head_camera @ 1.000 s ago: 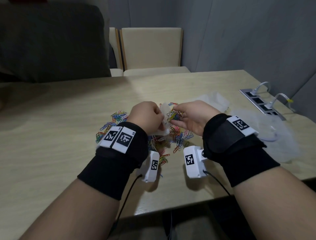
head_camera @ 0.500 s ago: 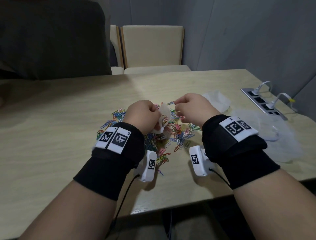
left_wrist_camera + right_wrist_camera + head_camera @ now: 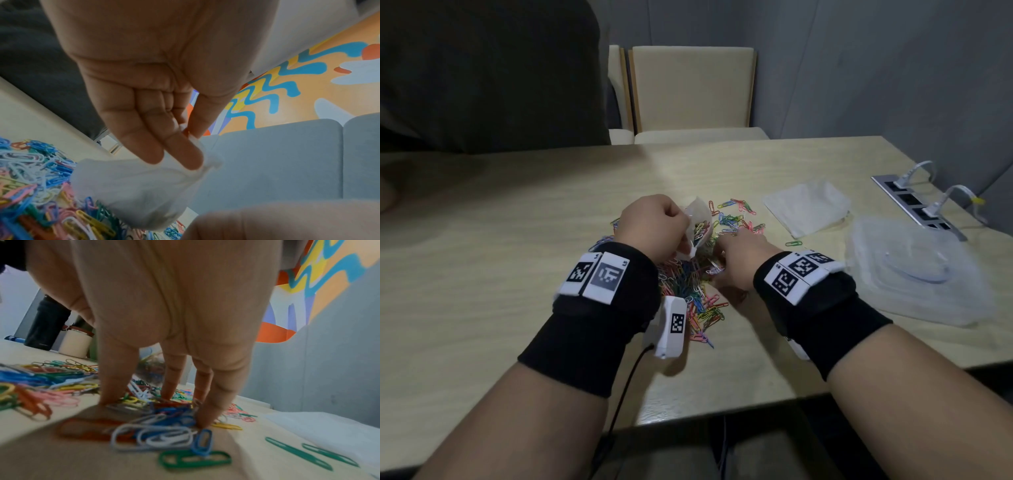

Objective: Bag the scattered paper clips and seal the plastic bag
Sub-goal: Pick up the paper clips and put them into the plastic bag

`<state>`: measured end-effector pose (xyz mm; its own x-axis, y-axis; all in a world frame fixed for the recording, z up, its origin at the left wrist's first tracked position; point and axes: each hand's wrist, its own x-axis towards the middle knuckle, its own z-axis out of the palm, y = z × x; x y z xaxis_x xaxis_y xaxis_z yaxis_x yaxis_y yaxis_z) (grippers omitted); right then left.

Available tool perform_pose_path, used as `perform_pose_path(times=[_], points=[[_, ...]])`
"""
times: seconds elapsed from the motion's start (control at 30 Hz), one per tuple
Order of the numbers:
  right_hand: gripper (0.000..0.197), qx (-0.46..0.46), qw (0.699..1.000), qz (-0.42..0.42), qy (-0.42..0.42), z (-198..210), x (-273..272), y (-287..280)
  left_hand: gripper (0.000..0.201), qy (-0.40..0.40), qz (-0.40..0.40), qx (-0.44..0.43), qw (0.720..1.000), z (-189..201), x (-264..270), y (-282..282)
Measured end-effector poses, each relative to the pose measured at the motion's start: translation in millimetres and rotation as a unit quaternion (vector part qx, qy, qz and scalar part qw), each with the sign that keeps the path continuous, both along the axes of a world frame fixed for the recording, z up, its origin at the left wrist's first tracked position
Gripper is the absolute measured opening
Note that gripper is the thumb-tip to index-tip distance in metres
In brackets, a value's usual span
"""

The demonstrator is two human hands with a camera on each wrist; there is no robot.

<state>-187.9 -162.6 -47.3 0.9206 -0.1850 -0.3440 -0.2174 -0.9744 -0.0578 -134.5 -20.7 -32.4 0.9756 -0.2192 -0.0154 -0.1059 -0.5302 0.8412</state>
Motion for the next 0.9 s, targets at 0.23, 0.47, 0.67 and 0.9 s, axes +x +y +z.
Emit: perform_pose_path(times=[0.23,0.47,0.67,0.9], points=[[0.028,-0.052,0.996,0.056,-0.035,-3,8,-6,0.018,-0.005,-0.015,-0.004,1.0,0,1,3],[0.015,0.087,0.986,-0.097,-0.107,2,11,-27,0.018,0.0,-0.022,-0.008,1.0,-2,2,3],[0.013,0.423,0.86,-0.197,-0.206,38,-1,-28,0.016,0.005,-0.024,-0.003,1.0,0,1,-3],[0.01,0.626,0.725,-0.234,-0.169,51,-2,-8,0.016,-0.007,-0.051,0.002,0.999,5,-7,-14]])
